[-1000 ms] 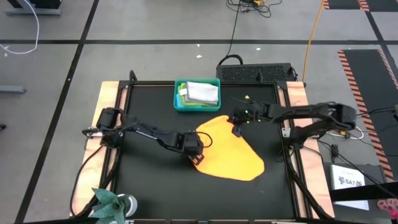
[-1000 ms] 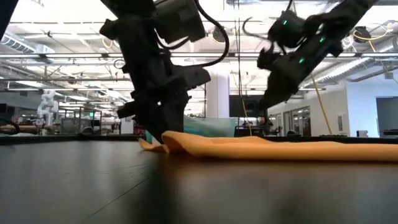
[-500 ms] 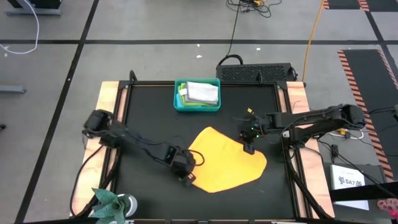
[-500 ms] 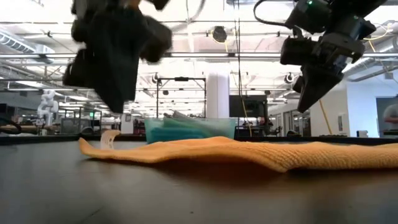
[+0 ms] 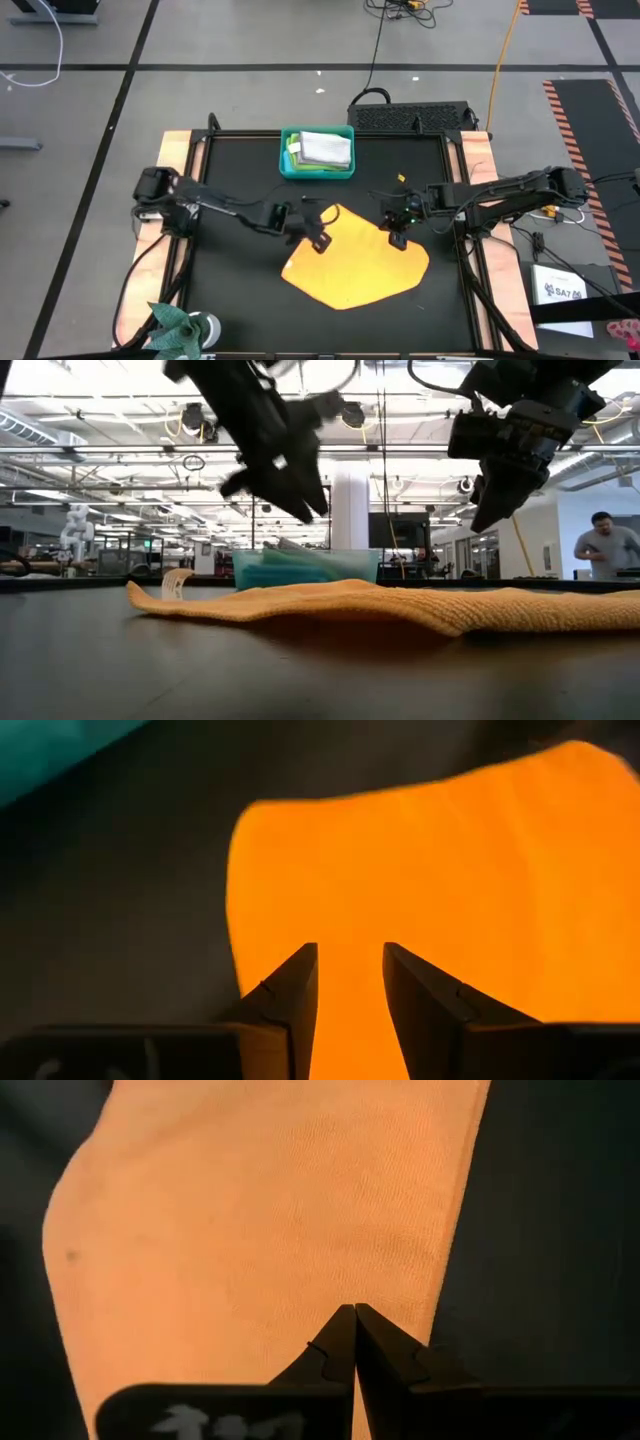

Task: Fold microfiber towels
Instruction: Fold the orange microfiber towel

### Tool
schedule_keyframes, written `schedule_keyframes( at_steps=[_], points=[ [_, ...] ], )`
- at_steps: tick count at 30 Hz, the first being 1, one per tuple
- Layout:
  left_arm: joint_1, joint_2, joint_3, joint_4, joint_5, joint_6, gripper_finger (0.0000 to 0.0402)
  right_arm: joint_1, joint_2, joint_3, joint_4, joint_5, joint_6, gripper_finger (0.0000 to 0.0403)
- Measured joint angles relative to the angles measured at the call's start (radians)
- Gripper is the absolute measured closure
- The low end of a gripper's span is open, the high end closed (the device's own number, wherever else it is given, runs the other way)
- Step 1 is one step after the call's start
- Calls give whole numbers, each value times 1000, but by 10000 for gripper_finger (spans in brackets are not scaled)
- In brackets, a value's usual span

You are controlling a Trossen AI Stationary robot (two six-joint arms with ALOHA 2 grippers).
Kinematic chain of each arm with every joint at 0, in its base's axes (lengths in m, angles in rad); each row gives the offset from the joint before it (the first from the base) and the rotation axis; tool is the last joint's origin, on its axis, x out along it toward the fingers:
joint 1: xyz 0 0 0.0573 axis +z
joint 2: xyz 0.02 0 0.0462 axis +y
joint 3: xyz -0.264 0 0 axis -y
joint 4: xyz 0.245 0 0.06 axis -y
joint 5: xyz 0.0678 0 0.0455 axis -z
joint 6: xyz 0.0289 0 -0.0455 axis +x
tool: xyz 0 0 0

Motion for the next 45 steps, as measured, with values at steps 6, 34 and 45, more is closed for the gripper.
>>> schedule_keyframes(
  at_steps=[6, 34, 45],
  points=[
    [71, 118, 0, 114, 14, 103, 284, 16, -33, 0, 43, -3, 25, 403],
    [82, 256, 6, -206, -23, -267, 284, 26, -170, 0, -22, -37, 160, 403],
    [0, 252, 8, -467, -38, -424, 284, 107, -180, 0, -513, -135, 297, 403]
  ],
)
